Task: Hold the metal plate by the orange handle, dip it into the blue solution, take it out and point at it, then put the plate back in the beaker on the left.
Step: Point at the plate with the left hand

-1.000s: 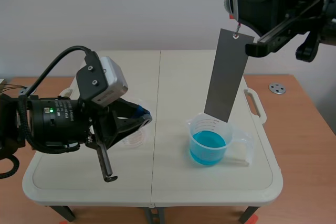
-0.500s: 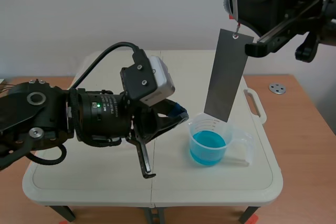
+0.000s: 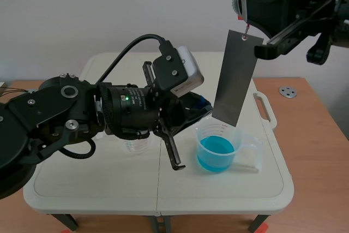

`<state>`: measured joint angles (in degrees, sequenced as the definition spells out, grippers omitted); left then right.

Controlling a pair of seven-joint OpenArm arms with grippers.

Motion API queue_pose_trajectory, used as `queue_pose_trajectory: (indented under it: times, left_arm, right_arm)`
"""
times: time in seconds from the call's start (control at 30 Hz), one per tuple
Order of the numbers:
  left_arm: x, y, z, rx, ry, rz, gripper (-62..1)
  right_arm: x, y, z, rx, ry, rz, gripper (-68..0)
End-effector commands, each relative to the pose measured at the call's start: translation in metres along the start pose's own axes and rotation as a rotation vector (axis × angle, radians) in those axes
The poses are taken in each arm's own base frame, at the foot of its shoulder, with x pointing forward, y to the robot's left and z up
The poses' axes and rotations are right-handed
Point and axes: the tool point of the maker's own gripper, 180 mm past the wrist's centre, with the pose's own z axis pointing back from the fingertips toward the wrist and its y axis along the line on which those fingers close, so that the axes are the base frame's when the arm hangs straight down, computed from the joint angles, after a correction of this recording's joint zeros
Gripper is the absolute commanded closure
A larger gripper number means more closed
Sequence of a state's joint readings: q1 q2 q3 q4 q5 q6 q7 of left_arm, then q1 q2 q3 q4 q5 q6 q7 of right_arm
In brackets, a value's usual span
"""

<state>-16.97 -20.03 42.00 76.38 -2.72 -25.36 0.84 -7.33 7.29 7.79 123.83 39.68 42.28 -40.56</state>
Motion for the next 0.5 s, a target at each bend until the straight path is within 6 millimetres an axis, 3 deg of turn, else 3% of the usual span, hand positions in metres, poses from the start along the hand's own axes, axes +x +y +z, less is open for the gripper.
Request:
queue_pose_trajectory:
  times: [0.0,0.47]
  left_arm:
    - [0.0127,0.0019,-0.0007,0.004,-0.04,-0.005,-2.7]
    - [0.0042,-0.0015,0.0001,0.0,-0.005,0.0,-2.7]
  right_arm:
    - [0.0119,-0.0006,0.0011,0.002,-0.041,0.021,-1.1]
    - [0.0117,-0.0006,0.0011,0.002,-0.04,0.021,-1.1]
